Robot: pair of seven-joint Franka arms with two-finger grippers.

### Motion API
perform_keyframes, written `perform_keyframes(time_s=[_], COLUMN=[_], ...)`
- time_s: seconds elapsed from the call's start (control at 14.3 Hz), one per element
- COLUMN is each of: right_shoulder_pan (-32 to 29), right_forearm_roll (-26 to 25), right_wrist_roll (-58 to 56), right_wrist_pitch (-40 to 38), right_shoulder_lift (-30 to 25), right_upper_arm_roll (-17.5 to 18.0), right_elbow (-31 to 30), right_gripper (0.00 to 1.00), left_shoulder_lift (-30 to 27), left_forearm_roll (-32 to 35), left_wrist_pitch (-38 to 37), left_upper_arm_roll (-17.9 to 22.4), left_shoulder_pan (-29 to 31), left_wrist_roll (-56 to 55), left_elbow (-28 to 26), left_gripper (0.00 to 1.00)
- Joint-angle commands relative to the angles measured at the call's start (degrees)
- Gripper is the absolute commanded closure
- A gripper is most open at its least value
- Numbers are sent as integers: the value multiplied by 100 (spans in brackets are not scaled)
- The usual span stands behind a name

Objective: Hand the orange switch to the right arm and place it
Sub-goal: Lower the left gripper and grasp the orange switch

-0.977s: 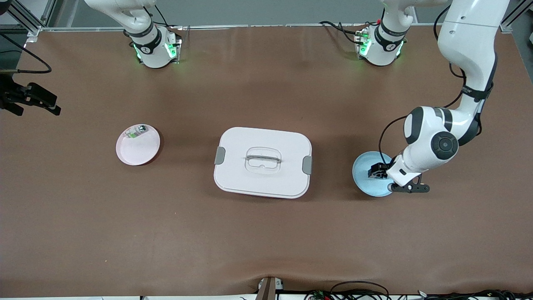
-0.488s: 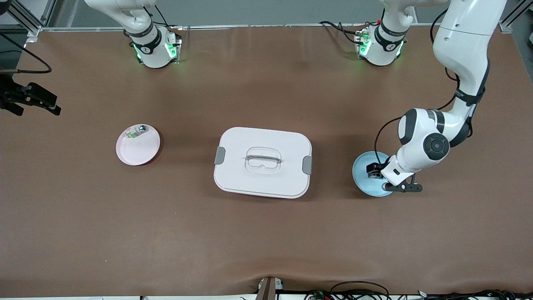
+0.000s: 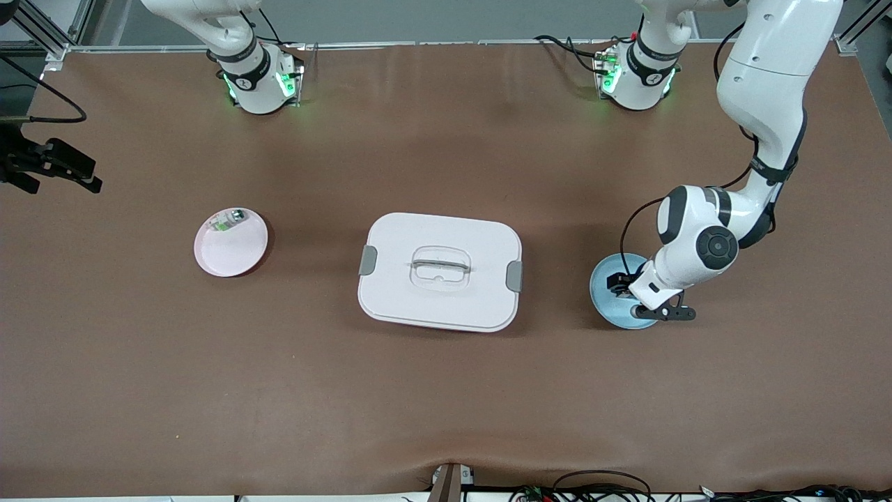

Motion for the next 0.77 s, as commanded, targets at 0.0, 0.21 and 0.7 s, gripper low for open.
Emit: perform_keyframes(time_s=[0.0,0.21,0.7], right_shoulder_pan=[54,54,45], right_forearm_roll=[-23,-24,-15], right_wrist_roll=[38,38,38], right_wrist_pitch=[-93,-93,-93], right_shoulder_lift=[77,86,77], right_upper_arm_roll=[-23,-23,-23], right_elbow=[148,148,157], right_gripper=[0,0,0], left_shoulder_lift=[-127,-522,-1463], left_forearm_roll=[-66,-57,-389], left_wrist_pitch=[43,-114,-1668], left_upper_arm_roll=[-73,-99,-249], left_shoulder_pan=[7,16,7], left_wrist_roll=[47,117,-119], left_elbow=[-48,-30,557], left_gripper=[83,100,100])
